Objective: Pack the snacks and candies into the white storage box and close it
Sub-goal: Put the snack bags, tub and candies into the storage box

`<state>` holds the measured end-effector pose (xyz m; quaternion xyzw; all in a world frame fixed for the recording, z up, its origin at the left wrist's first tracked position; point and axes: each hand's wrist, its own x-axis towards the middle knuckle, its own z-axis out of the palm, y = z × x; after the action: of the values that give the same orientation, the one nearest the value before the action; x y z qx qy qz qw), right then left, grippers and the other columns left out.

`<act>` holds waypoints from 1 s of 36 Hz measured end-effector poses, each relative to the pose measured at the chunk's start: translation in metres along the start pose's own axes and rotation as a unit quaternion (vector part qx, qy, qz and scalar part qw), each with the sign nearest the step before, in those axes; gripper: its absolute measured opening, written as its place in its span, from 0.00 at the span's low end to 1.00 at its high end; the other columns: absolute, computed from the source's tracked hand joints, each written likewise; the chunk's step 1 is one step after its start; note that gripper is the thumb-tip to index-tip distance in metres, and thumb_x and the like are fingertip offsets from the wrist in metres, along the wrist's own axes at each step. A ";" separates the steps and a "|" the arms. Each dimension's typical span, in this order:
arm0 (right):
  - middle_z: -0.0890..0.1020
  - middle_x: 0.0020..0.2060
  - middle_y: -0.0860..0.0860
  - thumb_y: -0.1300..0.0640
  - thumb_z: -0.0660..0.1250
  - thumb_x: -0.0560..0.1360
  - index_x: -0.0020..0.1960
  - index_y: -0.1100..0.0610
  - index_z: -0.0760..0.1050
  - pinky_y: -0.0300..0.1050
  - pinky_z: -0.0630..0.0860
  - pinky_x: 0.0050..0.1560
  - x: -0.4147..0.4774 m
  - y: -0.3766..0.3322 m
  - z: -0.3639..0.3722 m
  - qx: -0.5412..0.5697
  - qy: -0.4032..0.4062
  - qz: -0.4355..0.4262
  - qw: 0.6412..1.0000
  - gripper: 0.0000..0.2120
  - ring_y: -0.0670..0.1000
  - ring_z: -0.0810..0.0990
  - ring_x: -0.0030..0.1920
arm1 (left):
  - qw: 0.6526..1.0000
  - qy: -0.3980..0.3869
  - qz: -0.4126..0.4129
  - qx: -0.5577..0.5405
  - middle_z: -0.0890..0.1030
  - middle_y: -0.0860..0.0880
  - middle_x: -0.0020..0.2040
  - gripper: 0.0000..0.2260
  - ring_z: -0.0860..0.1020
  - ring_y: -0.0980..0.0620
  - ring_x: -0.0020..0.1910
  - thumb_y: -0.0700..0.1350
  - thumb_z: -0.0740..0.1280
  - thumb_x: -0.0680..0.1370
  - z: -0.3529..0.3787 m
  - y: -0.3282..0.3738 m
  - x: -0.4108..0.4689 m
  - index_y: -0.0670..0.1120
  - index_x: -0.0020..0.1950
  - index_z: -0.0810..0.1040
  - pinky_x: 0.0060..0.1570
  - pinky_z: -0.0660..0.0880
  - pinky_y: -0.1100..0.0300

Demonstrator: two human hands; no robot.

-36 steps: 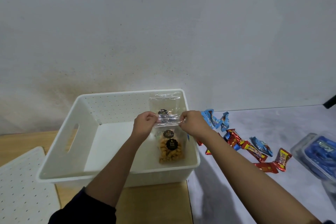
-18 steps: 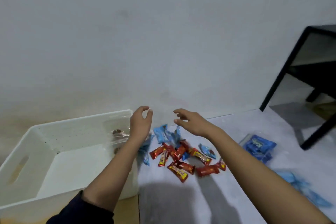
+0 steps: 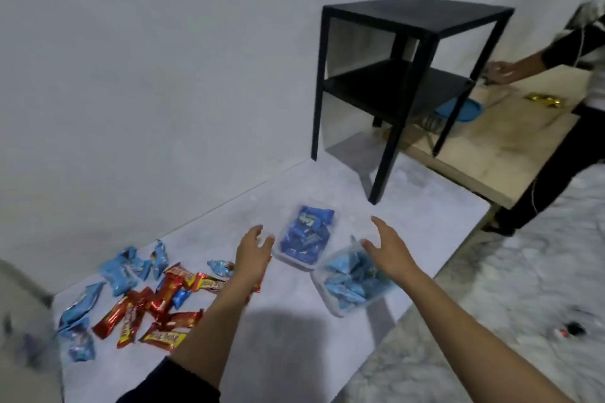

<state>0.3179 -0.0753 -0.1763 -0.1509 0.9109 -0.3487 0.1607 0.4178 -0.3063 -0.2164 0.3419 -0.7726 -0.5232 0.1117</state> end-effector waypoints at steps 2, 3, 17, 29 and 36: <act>0.57 0.75 0.59 0.54 0.61 0.78 0.75 0.57 0.52 0.47 0.54 0.72 -0.005 0.029 0.011 0.001 0.054 0.051 0.997 0.30 0.57 0.55 0.75 | 1.000 -0.014 -0.005 0.007 0.66 0.43 0.72 0.21 0.67 0.45 0.69 0.45 0.62 0.79 0.016 -0.006 0.005 0.42 0.72 0.64 0.66 0.63 0.56; 0.53 0.75 0.59 0.53 0.61 0.78 0.76 0.56 0.50 0.48 0.53 0.72 -0.009 0.041 0.017 0.010 0.077 0.086 0.993 0.31 0.57 0.52 0.75 | 1.000 -0.019 -0.004 0.006 0.65 0.43 0.72 0.22 0.66 0.45 0.70 0.45 0.62 0.79 0.022 -0.009 0.007 0.42 0.72 0.63 0.68 0.62 0.55; 0.60 0.73 0.57 0.61 0.52 0.81 0.77 0.58 0.45 0.42 0.63 0.65 -0.026 0.071 0.064 0.185 0.141 0.150 0.961 0.27 0.54 0.63 0.71 | 0.999 -0.046 -0.028 0.007 0.68 0.40 0.69 0.31 0.71 0.43 0.65 0.42 0.68 0.75 0.057 -0.034 0.026 0.44 0.75 0.59 0.58 0.68 0.56; 0.74 0.61 0.61 0.71 0.55 0.76 0.74 0.58 0.57 0.40 0.67 0.55 0.013 0.071 0.020 0.123 0.069 0.147 0.979 0.28 0.54 0.73 0.54 | 0.997 -0.060 -0.003 0.038 0.69 0.41 0.68 0.31 0.69 0.43 0.66 0.45 0.67 0.77 0.057 -0.043 -0.022 0.43 0.75 0.56 0.64 0.69 0.48; 0.75 0.62 0.61 0.70 0.53 0.76 0.74 0.58 0.60 0.44 0.70 0.57 0.031 0.055 -0.012 0.088 0.109 0.127 0.982 0.26 0.60 0.74 0.59 | 0.996 -0.082 -0.032 -0.012 0.65 0.44 0.72 0.31 0.67 0.46 0.69 0.46 0.66 0.77 0.066 -0.037 -0.036 0.46 0.76 0.55 0.66 0.68 0.52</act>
<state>0.2757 -0.0410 -0.2111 0.0191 0.9004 -0.4188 0.1163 0.4249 -0.2428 -0.2702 0.3212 -0.7616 -0.5617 0.0353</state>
